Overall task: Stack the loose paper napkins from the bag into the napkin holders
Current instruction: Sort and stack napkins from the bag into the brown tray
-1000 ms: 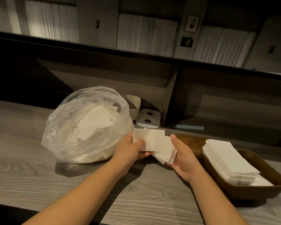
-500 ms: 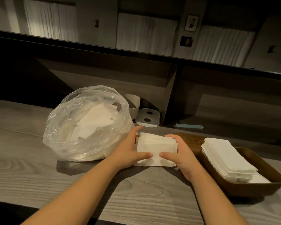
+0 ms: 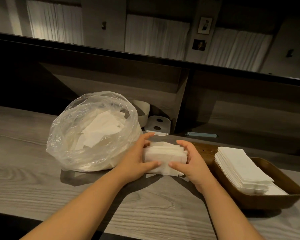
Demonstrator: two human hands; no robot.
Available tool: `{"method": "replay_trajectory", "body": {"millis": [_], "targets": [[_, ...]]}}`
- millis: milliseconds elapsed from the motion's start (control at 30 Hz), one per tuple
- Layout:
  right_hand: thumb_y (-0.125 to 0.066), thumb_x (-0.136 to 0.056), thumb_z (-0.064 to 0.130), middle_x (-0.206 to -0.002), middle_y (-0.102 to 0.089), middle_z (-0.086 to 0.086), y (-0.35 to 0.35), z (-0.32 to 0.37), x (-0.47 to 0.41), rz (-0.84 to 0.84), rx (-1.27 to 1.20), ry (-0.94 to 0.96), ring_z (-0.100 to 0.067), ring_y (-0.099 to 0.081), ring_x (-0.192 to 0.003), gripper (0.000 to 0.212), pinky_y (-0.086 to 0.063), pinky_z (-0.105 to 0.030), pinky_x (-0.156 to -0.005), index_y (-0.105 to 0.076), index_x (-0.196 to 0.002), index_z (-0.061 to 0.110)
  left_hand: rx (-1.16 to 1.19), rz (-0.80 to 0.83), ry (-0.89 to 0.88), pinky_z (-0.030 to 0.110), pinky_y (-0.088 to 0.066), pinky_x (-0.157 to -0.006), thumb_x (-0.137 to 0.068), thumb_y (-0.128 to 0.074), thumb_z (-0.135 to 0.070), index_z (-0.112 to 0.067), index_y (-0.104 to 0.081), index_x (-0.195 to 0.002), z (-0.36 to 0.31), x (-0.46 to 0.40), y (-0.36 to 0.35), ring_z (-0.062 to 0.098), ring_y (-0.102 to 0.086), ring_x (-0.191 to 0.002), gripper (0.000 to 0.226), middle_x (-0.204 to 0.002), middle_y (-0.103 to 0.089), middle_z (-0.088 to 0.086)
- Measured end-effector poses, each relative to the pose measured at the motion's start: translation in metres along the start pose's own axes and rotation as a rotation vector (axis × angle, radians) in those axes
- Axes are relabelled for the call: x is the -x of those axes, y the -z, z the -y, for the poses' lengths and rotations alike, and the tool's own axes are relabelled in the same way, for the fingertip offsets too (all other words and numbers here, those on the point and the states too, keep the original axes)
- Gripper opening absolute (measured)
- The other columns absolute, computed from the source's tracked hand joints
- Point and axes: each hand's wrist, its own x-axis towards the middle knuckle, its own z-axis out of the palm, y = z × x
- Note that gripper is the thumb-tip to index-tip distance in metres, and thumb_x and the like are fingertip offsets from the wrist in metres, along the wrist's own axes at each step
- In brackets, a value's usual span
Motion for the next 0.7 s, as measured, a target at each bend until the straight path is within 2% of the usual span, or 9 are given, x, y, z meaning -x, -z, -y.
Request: {"method": "replay_trajectory", "body": {"millis": [67, 133, 200, 267, 367, 467, 533, 633, 700], "targets": [[-0.082, -0.072, 0.002, -0.127, -0.048, 0.008, 0.000, -0.001, 0.000, 0.041, 0.048, -0.001, -0.020, -0.057, -0.113, 0.082, -0.060, -0.035, -0.084, -0.039, -0.130, 0.041, -0.005, 0.078, -0.004, 0.007, -0.045, -0.085, -0.079, -0.081, -0.029, -0.066, -0.018, -0.134, -0.001, 0.001, 0.000, 0.001, -0.048, -0.114, 0.092, -0.130, -0.039, -0.015], [-0.085, -0.069, 0.004, -0.128, -0.046, 0.011, 0.002, -0.001, 0.001, 0.070, 0.037, 0.016, -0.020, -0.057, -0.112, 0.093, -0.059, -0.032, -0.084, -0.034, -0.137, 0.041, 0.035, 0.145, -0.038, 0.015, -0.047, -0.094, -0.076, -0.084, -0.026, -0.068, -0.014, -0.134, -0.003, 0.003, 0.000, 0.002, -0.045, -0.120, 0.100, -0.132, -0.033, -0.019], [-0.087, -0.067, 0.006, -0.129, -0.044, 0.013, 0.003, -0.002, 0.002, 0.108, 0.056, 0.010, -0.016, -0.055, -0.113, 0.102, -0.056, -0.029, -0.088, -0.029, -0.143, 0.040, -0.011, 0.168, -0.061, 0.016, -0.039, -0.104, -0.072, -0.085, -0.027, -0.067, -0.008, -0.137, -0.001, 0.002, 0.000, -0.003, -0.037, -0.126, 0.108, -0.134, -0.027, -0.026], [-0.087, -0.067, 0.007, -0.132, -0.045, 0.011, 0.003, -0.004, 0.000, 0.113, 0.109, -0.014, -0.013, -0.054, -0.115, 0.103, -0.054, -0.028, -0.093, -0.027, -0.144, 0.040, -0.055, 0.141, -0.051, 0.008, -0.029, -0.104, -0.071, -0.086, -0.027, -0.066, -0.003, -0.139, 0.000, 0.002, -0.001, -0.008, -0.031, -0.128, 0.113, -0.139, -0.024, -0.025], [-0.081, -0.074, 0.001, -0.137, -0.046, 0.003, 0.003, -0.004, -0.002, 0.033, 0.078, -0.048, -0.018, -0.057, -0.113, 0.092, -0.059, -0.029, -0.082, -0.031, -0.141, 0.041, -0.018, -0.002, -0.019, 0.009, -0.042, -0.095, -0.077, -0.082, -0.023, -0.063, -0.012, -0.136, 0.003, 0.000, -0.003, -0.003, -0.044, -0.122, 0.099, -0.130, -0.038, -0.025], [-0.082, -0.073, 0.004, -0.141, -0.044, 0.005, 0.001, -0.006, -0.004, 0.052, 0.066, -0.043, -0.019, -0.053, -0.121, 0.091, -0.058, -0.035, -0.089, -0.032, -0.136, 0.044, 0.044, -0.063, 0.016, 0.015, -0.054, -0.080, -0.089, -0.071, -0.017, -0.054, -0.020, -0.138, -0.001, 0.002, -0.004, 0.003, -0.057, -0.108, 0.080, -0.124, -0.049, -0.017], [-0.085, -0.070, 0.006, -0.137, -0.043, 0.009, -0.003, -0.006, -0.003, 0.098, 0.044, -0.001, -0.019, -0.053, -0.118, 0.093, -0.058, -0.036, -0.088, -0.032, -0.134, 0.049, 0.067, 0.031, -0.025, 0.014, -0.052, -0.084, -0.092, -0.067, -0.018, -0.051, -0.018, -0.144, -0.006, 0.002, -0.008, -0.004, -0.054, -0.109, 0.079, -0.130, -0.045, -0.015], [-0.086, -0.068, 0.006, -0.127, -0.041, 0.019, -0.005, -0.004, -0.004, 0.057, 0.012, 0.029, -0.015, -0.052, -0.116, 0.098, -0.056, -0.036, -0.092, -0.031, -0.131, 0.055, 0.107, 0.143, -0.045, 0.008, -0.039, -0.097, -0.083, -0.071, -0.029, -0.051, -0.008, -0.147, -0.006, 0.002, -0.010, -0.005, -0.041, -0.126, 0.092, -0.138, -0.033, -0.018], [-0.084, -0.069, 0.002, -0.124, -0.041, 0.018, -0.002, -0.005, -0.004, 0.055, 0.017, -0.023, -0.017, -0.053, -0.115, 0.102, -0.056, -0.039, -0.093, -0.026, -0.138, 0.051, 0.140, 0.148, 0.001, 0.016, -0.046, -0.097, -0.079, -0.075, -0.022, -0.057, -0.010, -0.144, -0.003, 0.001, -0.008, 0.003, -0.048, -0.123, 0.098, -0.139, -0.037, -0.012]]}}
